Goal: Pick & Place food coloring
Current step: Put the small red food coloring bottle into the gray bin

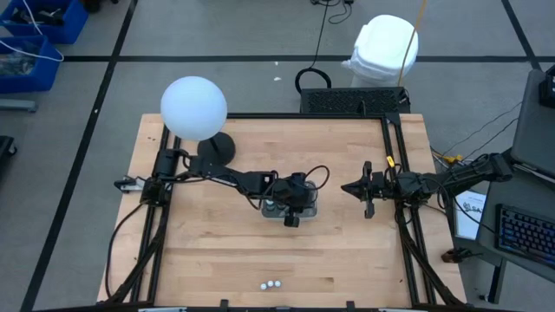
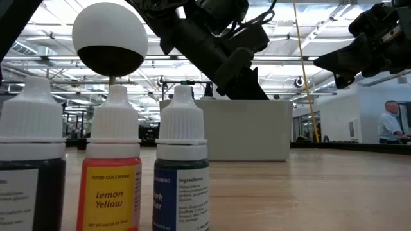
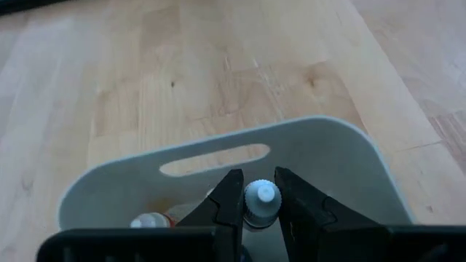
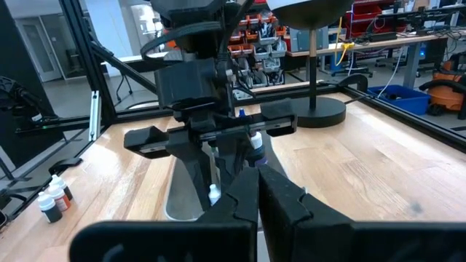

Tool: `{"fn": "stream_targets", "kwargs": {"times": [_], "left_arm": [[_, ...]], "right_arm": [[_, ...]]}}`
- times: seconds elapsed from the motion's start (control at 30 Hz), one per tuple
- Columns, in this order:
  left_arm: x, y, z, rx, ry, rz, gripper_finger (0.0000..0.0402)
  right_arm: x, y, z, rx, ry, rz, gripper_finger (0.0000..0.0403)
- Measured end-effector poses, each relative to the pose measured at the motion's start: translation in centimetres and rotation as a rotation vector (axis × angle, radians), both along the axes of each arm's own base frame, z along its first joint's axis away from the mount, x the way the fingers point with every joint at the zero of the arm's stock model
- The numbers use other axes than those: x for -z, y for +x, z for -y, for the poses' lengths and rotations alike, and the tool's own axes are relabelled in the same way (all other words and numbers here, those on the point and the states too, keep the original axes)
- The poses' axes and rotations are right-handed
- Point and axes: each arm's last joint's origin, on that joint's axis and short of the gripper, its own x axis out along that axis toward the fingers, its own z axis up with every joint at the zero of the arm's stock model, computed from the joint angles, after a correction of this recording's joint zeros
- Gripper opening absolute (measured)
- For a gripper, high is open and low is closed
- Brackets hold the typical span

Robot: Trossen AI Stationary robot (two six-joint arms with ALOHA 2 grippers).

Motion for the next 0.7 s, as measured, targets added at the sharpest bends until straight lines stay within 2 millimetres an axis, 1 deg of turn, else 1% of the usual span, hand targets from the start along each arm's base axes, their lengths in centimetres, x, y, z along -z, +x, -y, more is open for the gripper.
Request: {"fn": "stream_targets", "kwargs": {"times": [0.37,0.7], "left_arm": [[0.04,-0.02,-0.25,-0.083,-0.039,-0.007,0.0063],[0.07,-0.04,-0.28,-0.111,-0.07,-0.013,0.0063]], "right_arm": [[0.0,0.0,0.0,0.0,0.0,0.0,0.0],[0.0,0.0,0.0,0.0,-0.001,0.0,0.0]]}}
